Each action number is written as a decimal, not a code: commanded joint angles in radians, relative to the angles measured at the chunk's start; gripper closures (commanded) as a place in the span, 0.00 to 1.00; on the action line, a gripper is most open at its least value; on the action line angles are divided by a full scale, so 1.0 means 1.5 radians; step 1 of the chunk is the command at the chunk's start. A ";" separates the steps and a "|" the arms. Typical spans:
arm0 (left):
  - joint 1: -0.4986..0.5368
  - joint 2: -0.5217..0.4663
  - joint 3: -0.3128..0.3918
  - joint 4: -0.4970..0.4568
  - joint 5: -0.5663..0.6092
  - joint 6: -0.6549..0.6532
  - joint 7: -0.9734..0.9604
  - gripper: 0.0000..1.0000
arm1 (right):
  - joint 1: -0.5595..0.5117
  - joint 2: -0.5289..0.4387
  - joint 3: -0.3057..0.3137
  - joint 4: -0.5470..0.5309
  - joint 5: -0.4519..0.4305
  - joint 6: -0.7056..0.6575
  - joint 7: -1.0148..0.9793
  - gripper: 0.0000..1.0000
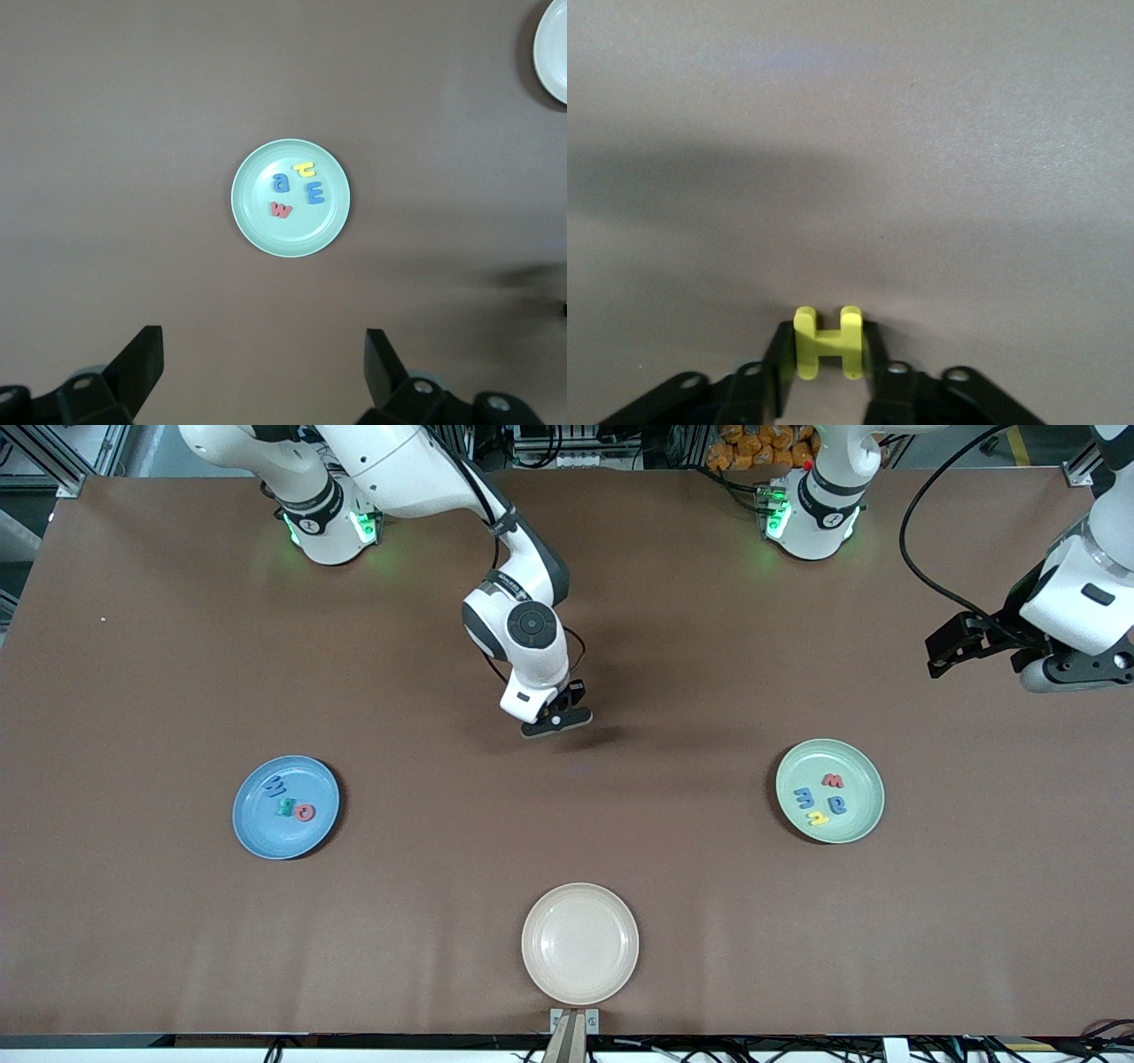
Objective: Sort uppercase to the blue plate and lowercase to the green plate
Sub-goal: 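Release the w on the green plate while the right gripper grasps the H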
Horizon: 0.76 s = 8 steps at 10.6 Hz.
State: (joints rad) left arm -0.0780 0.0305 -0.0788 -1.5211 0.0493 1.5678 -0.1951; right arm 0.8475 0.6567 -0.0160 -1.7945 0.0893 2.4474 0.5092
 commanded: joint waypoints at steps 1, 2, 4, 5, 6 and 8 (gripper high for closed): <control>-0.012 -0.017 0.010 -0.019 -0.019 -0.005 0.011 0.00 | -0.002 0.005 0.000 -0.007 -0.020 0.006 0.015 1.00; -0.010 -0.007 0.010 -0.020 -0.019 -0.005 0.011 0.00 | -0.004 0.002 0.000 -0.007 -0.020 0.003 0.014 1.00; -0.006 -0.005 0.006 -0.021 -0.015 -0.006 0.017 0.00 | -0.020 -0.012 -0.004 -0.003 -0.021 0.001 0.012 1.00; -0.006 -0.005 0.006 -0.020 -0.017 -0.006 0.016 0.00 | -0.032 -0.017 -0.014 0.000 -0.025 0.001 -0.001 1.00; -0.009 -0.001 0.006 -0.018 -0.017 -0.005 0.016 0.00 | -0.063 -0.021 -0.018 0.004 -0.026 0.001 -0.039 1.00; -0.007 0.011 0.006 -0.018 -0.017 -0.005 0.015 0.00 | -0.120 -0.030 -0.018 0.006 -0.026 0.001 -0.121 1.00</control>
State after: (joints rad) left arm -0.0868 0.0386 -0.0794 -1.5517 0.0466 1.5652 -0.1951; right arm 0.7260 0.6431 -0.0561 -1.7736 0.0718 2.4560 0.3883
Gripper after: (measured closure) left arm 0.000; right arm 0.670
